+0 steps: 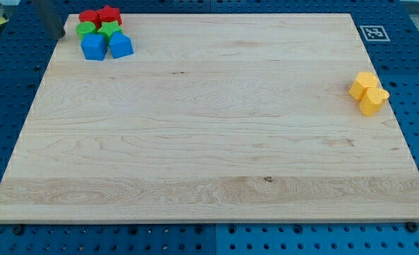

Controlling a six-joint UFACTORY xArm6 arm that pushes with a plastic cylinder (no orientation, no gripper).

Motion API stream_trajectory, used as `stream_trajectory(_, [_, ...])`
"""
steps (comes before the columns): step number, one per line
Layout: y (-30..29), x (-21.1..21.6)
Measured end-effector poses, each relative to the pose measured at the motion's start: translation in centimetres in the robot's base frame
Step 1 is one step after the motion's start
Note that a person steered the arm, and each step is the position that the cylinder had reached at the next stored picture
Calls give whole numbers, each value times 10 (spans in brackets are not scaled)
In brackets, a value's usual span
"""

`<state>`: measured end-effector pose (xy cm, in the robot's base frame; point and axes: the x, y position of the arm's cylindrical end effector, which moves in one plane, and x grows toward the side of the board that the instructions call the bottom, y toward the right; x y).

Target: Separate red blocks

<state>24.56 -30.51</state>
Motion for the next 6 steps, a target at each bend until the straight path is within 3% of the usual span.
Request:
stream_trajectory(1, [0, -53])
stream_trajectory(2, [10, -54])
stream_trajectory(4, [93, -46])
stream_trajectory(6, [73, -28])
